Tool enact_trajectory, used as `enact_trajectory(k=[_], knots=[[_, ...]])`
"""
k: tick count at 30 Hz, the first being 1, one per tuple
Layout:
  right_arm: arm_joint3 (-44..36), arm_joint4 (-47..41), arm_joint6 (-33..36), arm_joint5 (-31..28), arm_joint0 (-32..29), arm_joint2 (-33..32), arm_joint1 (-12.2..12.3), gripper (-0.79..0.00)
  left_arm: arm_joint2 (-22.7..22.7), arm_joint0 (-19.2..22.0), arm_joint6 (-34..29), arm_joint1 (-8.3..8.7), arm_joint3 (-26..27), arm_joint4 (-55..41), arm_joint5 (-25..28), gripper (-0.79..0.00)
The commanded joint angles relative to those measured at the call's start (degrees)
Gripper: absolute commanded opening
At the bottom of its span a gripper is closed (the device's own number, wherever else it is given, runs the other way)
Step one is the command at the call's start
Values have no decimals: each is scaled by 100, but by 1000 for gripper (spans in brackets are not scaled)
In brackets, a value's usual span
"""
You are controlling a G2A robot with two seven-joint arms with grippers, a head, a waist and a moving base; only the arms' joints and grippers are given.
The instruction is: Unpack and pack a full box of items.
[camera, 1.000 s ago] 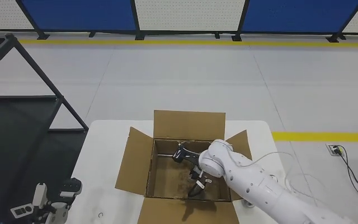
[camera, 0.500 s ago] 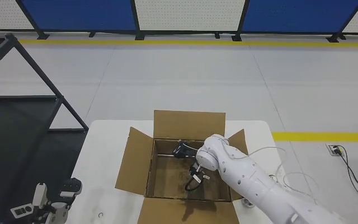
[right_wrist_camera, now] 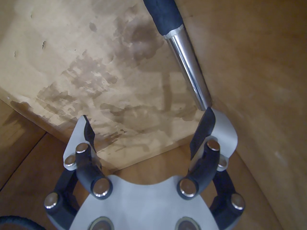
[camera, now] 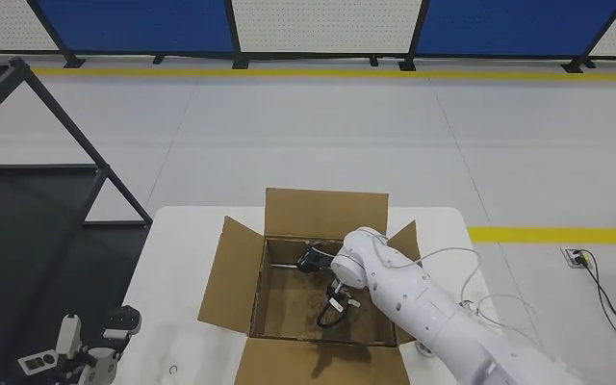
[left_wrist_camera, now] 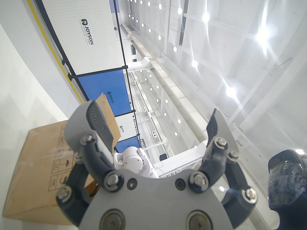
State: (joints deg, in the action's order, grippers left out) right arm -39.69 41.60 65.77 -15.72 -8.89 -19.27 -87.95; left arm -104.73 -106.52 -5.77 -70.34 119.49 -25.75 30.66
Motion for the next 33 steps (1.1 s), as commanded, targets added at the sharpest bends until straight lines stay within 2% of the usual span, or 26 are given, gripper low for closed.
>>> enact_trajectory(k=[1,10,15,16,17,18,26,33], knots=[[100,-1,8,-36,23,-3,-49,0,0,0,0,0,0,0,0,0],[564,-66,125,-263,144,-37,-285,0,0,0,0,0,0,0,0,0],[742,237,-107,-570,175,59,-385,0,0,0,0,0,0,0,0,0],[763,276,-158,-624,169,69,-401,-129,0,0,0,0,0,0,0,0],[808,295,-184,-631,171,65,-415,-363,0,0,0,0,0,0,0,0],[841,308,-196,-617,174,59,-431,-403,0,0,0,0,0,0,0,0],[1078,217,-358,-516,157,-93,-507,-428,0,0,0,0,0,0,0,0],[1145,55,-515,-327,50,-299,-487,-403,0,0,0,0,0,0,0,0]])
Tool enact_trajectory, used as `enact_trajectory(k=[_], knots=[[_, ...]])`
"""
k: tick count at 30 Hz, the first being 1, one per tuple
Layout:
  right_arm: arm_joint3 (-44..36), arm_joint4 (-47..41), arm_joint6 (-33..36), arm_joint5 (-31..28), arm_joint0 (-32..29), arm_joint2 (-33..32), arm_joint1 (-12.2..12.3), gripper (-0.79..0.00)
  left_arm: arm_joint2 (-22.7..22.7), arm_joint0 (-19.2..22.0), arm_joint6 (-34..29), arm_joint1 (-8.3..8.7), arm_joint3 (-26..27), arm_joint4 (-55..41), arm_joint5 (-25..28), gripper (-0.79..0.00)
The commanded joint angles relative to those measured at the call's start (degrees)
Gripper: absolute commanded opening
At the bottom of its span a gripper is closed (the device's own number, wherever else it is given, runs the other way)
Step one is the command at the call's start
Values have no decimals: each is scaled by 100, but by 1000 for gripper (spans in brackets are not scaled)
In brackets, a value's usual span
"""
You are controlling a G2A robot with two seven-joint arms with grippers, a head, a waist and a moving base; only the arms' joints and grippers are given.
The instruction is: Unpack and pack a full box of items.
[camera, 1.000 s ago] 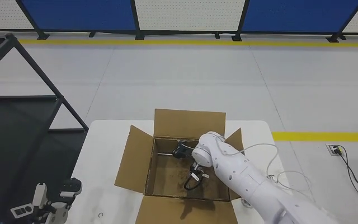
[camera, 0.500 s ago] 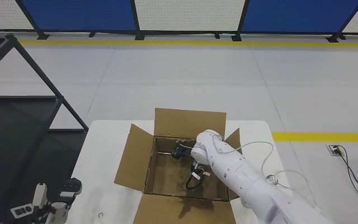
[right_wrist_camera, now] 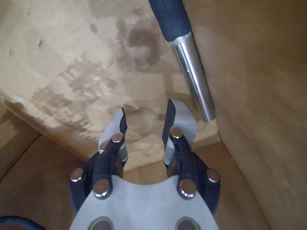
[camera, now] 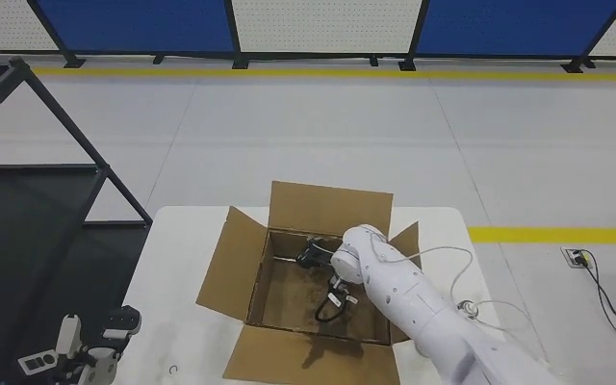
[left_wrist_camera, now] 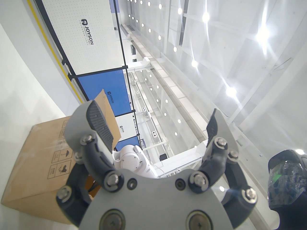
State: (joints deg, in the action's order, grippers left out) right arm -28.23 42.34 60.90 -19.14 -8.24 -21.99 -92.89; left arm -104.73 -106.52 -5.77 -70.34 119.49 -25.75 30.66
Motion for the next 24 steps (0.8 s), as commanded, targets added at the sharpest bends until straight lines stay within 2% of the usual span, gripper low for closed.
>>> enact_trajectory(k=[1,8,10,13,19,24], knots=[[-28,-29,-75,19,-34,-56,19,-409,0,0,0,0,0,0,0,0],[-493,272,-412,306,-233,-193,182,-382,0,0,0,0,0,0,0,0],[-706,484,-492,515,-307,-217,250,-345,0,0,0,0,0,0,0,0],[-1009,624,-552,619,-451,-329,375,-391,0,0,0,0,0,0,0,0],[-1788,924,-582,703,-774,-664,694,-400,0,0,0,0,0,0,0,0],[-2793,1303,-401,879,-1184,-1092,1042,-403,0,0,0,0,0,0,0,0]])
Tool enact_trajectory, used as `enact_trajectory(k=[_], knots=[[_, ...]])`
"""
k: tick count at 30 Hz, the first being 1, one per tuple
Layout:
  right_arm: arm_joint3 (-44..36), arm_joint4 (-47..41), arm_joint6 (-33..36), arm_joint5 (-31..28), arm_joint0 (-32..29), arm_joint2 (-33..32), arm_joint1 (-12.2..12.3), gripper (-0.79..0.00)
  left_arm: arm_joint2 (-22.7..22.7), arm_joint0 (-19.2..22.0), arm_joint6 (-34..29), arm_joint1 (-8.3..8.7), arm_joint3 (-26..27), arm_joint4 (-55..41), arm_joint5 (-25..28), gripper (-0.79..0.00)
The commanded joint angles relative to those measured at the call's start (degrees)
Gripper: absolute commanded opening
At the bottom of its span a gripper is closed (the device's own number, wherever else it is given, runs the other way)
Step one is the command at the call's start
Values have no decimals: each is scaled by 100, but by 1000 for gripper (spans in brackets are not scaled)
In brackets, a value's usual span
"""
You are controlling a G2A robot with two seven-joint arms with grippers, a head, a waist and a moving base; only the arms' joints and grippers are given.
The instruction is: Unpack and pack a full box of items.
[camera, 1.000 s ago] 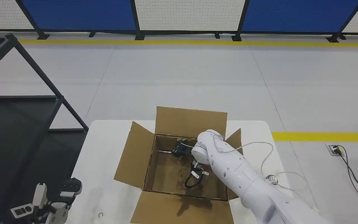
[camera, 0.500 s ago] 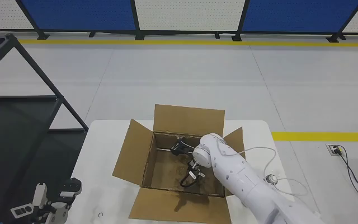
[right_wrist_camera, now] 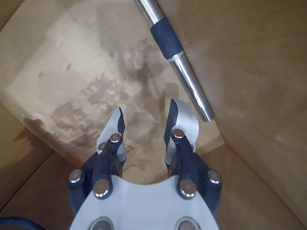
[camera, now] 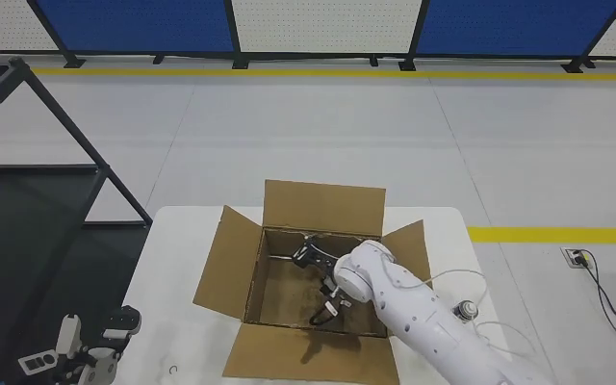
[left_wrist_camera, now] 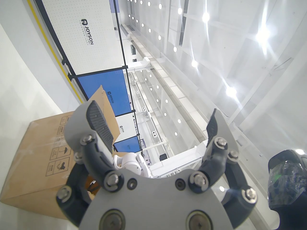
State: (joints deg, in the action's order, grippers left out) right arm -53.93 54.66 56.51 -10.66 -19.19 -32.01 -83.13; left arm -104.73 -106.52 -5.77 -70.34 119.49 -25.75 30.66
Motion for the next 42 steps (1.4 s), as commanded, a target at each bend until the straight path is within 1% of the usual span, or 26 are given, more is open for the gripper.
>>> enact_trajectory(k=[1,5,9,12,14,19,24,26,27,28,31,32,34,35,37,39,42], knots=[[-447,158,80,57,-188,-196,141,-406,0,0,0,0,0,0,0,0],[-1300,527,258,124,-635,-640,423,-403,0,0,0,0,0,0,0,0],[-1982,756,386,-12,-1038,-1074,641,-397,0,0,0,0,0,0,0,0],[-2268,819,418,-203,-1265,-1358,757,-397,0,0,0,0,0,0,0,0],[-2332,841,453,-272,-1351,-1456,792,-397,0,0,0,0,0,0,0,0],[-2025,593,638,-209,-1245,-1469,735,-409,11,58,34,-14,3,19,-124,0],[-1697,429,701,189,-1065,-1354,609,-400,30,68,66,-43,1,42,-129,0],[-1581,324,724,355,-1021,-1341,566,-385,38,72,69,-53,-6,62,-125,0],[-1553,329,722,462,-992,-1318,542,-336,46,78,75,-59,-8,77,-126,0],[-1522,288,700,559,-986,-1300,517,-326,55,87,80,-64,-6,89,-130,0],[-1399,184,641,871,-944,-1266,444,-342,80,115,98,-80,3,124,-154,0],[-1355,173,638,977,-926,-1248,420,-323,84,129,102,-85,8,135,-159,0],[-1270,71,630,1164,-895,-1243,373,-360,89,155,131,-95,12,135,-178,0],[-1224,-5,624,1224,-875,-1258,353,-305,87,168,144,-100,19,135,-182,0],[-1139,-82,649,1304,-827,-1268,320,0,82,188,169,-110,20,126,-201,0],[-1141,35,678,1196,-769,-1199,303,0,73,199,173,-119,21,119,-215,0],[-1141,35,678,1196,-769,-1199,303,0,68,201,171,-123,19,116,-230,0]])
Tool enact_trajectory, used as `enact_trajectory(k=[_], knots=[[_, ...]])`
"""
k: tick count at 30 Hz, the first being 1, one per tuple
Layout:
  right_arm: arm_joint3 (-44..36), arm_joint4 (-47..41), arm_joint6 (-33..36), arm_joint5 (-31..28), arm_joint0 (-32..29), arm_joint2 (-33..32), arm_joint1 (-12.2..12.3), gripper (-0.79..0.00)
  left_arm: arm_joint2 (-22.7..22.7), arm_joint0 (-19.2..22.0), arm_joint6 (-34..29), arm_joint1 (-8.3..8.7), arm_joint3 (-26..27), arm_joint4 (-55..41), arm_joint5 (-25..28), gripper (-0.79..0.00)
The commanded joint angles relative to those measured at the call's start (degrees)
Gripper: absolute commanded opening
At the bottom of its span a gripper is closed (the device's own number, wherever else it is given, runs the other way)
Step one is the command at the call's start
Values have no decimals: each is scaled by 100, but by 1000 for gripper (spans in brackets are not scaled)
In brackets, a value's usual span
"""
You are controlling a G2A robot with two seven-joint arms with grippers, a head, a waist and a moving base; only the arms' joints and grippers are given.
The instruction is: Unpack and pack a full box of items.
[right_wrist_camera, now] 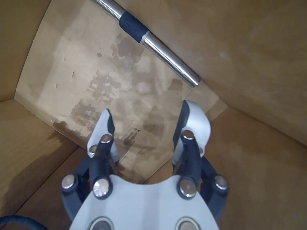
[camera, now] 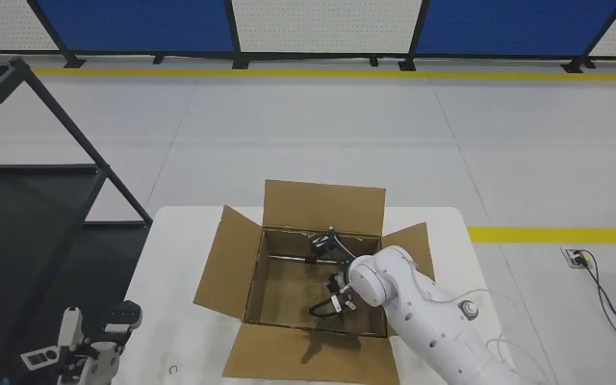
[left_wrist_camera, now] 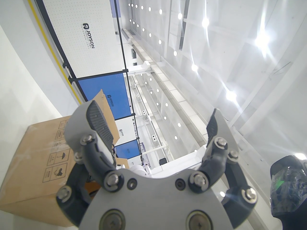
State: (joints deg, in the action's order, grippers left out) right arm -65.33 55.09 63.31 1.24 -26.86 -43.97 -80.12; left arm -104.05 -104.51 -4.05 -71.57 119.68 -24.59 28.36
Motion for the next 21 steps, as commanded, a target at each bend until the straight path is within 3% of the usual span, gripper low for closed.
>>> enact_trajectory(k=[1,8,17,18,19,20,21], knots=[[-1,-8,-2,6,-3,-3,1,0,0,0,-1,0,0,0,0,0],[18,-23,-79,-130,-81,-11,3,0,0,0,-1,0,0,0,0,0],[671,-521,6,-184,250,-37,-160,0,0,0,-1,0,0,0,0,0],[730,-552,-10,-189,281,-33,-177,-34,0,0,-1,0,0,0,0,0],[778,-580,-32,-204,306,-29,-193,-292,0,0,-1,0,0,0,0,0],[821,-588,-55,-220,327,-23,-205,-413,0,0,-1,0,0,0,0,0],[849,-584,-82,-224,337,-18,-215,-446,0,0,-1,0,0,0,0,0]])
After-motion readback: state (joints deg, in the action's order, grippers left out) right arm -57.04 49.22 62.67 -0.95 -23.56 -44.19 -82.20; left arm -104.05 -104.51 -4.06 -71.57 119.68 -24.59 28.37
